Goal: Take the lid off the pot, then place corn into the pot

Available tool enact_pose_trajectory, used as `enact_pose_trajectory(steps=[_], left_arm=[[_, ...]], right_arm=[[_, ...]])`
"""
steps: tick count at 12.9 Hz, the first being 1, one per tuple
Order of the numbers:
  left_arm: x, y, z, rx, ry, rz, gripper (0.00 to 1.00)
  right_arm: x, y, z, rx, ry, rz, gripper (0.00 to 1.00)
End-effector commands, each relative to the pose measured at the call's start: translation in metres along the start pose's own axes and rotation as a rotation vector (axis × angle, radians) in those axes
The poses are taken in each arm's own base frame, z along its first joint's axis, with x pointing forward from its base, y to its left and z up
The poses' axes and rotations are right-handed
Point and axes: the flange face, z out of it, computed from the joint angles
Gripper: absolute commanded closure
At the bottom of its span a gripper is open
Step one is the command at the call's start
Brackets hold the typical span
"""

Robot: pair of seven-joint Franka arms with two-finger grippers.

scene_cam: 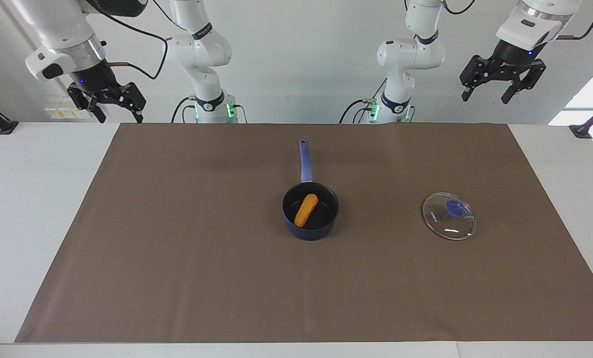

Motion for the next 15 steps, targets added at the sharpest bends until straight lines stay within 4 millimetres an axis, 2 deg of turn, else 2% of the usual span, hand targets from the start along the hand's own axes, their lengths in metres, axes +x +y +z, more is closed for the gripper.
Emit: enact_pose_trajectory(steps=[1, 4, 6, 8, 15], left_arm=[[-0.005, -0.003, -0.004, 0.017, -0.002, 0.001, 0.00], [-0.005, -0.012, -0.003, 0.016, 0.001, -0.013, 0.00], [-0.005, -0.012, -0.004, 0.016, 0.005, -0.014, 0.00], [-0.007, -0.012, -0.003, 0.015, -0.008, -0.013, 0.00], [-0.008, -0.011, -0.001, 0.015, -0.017, -0.004, 0.00]], right_arm=[[-0.010, 0.001, -0.014, 0.011, -0.008, -0.021, 0.00], [-0.015, -0.006, -0.019, 0.005, 0.018, -0.030, 0.00], [-0.020, -0.008, -0.014, -0.011, 0.022, -0.038, 0.00], [-0.016, -0.006, -0.016, -0.028, 0.081, -0.047, 0.00], [-0.015, -0.010, -0.014, -0.048, 0.073, -0.053, 0.00]])
